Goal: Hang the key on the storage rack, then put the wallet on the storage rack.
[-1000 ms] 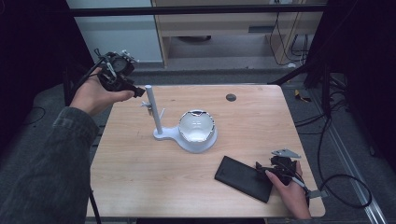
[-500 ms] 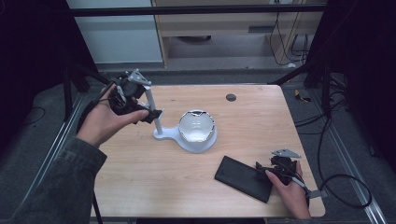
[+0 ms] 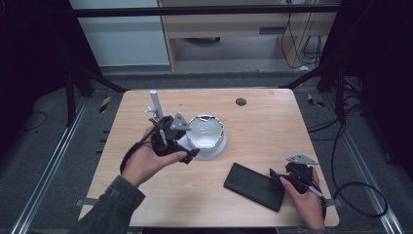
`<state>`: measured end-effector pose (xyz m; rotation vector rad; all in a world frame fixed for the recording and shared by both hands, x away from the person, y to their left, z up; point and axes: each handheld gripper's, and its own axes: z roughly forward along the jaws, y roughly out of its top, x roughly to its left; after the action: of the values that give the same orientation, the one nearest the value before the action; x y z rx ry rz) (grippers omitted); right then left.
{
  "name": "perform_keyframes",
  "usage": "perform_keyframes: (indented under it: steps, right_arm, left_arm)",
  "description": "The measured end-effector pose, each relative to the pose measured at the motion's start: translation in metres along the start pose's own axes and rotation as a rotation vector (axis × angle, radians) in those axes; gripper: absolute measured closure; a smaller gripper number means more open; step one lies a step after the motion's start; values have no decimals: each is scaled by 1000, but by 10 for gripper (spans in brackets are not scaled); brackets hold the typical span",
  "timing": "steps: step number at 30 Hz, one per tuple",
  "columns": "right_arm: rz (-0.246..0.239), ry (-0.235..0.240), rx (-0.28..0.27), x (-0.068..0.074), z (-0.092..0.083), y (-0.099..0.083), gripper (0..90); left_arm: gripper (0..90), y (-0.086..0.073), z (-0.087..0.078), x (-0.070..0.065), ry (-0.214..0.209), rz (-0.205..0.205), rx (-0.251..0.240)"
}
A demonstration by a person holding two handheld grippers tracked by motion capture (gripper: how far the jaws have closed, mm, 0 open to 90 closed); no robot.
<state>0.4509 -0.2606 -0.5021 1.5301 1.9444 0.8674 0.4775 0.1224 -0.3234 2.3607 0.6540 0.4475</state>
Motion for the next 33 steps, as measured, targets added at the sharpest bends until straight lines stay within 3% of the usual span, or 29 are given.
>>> perform_keyframes:
  steps: [4, 5, 10, 17, 23, 28, 33]
  right_arm:
    - [-19, -4, -26, 1, -7, -1, 62]
    - [-34, -1, -34, 1, -10, -1, 67]
    - [-24, -12, -50, -1, -17, -2, 79]
    - [-30, -17, -52, 1, -19, -2, 76]
    - [-21, -24, -60, -3, -22, -5, 78]
    - [-20, -30, -79, -3, -25, -4, 82]
    - [-25, -26, -83, -2, -27, -4, 104]
  left_arm:
    - [205, -1, 17, -18, -33, 42, -4]
    - [234, -2, 23, -24, -38, 52, -27]
    - [259, -6, 40, -34, -77, 47, -40]
    - [284, -28, 72, -50, -118, 11, -24]
    - [385, -41, 85, -56, -135, -5, -3]
    - [451, -48, 92, -64, -135, 4, 15]
    - [613, -55, 104, -72, -158, -2, 39]
